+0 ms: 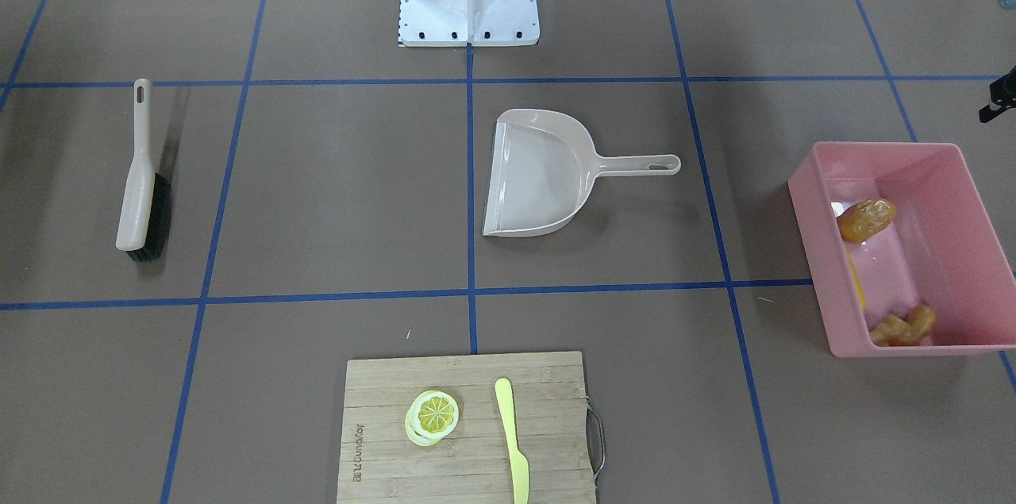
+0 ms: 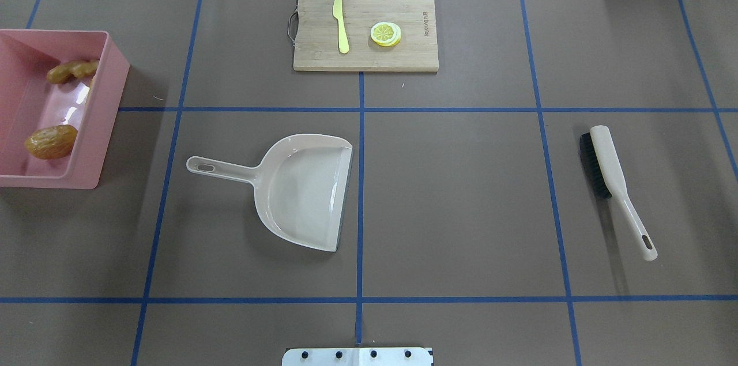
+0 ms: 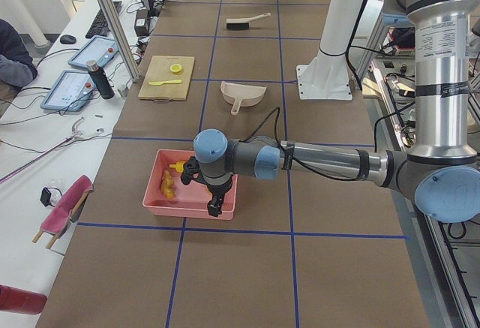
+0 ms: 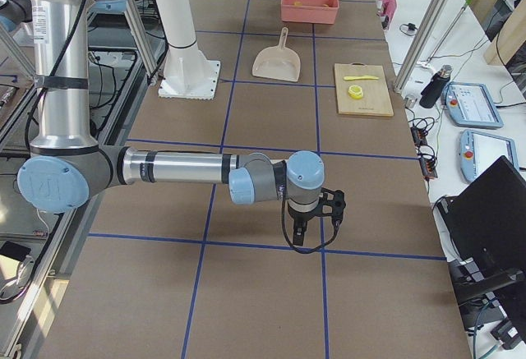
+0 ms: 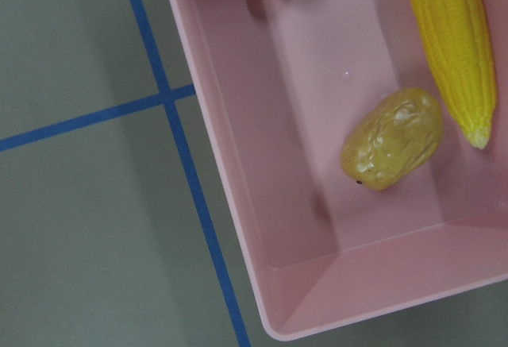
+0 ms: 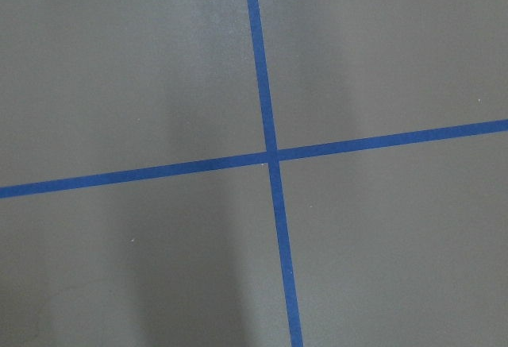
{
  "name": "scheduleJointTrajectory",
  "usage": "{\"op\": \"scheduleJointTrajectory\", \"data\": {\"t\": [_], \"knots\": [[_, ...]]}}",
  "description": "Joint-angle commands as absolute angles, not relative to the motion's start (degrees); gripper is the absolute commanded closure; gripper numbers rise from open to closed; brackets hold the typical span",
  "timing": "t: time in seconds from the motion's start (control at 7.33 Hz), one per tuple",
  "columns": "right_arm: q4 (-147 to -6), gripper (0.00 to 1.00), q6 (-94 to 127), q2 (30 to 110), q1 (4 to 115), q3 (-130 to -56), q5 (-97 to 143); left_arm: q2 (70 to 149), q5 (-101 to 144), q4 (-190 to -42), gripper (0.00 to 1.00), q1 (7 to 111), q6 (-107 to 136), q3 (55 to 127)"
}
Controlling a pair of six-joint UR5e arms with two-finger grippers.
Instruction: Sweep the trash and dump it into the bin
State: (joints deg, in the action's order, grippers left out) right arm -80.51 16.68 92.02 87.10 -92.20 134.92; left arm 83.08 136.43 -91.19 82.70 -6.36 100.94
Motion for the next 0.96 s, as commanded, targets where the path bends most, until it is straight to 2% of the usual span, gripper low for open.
{"op": "scheduleJointTrajectory", "data": {"t": [0.0, 0.82], "knots": [[-80.51, 0.0, 16.61, 92.02, 87.1, -92.2, 134.91, 83.13, 135.71, -91.32, 0.01, 83.4, -5.98, 98.62], [-80.51, 0.0, 16.61, 92.02, 87.1, -92.11, 134.82, 82.88, 135.18, -91.49, 0.01, 87.98, 1.23, 98.61]]}}
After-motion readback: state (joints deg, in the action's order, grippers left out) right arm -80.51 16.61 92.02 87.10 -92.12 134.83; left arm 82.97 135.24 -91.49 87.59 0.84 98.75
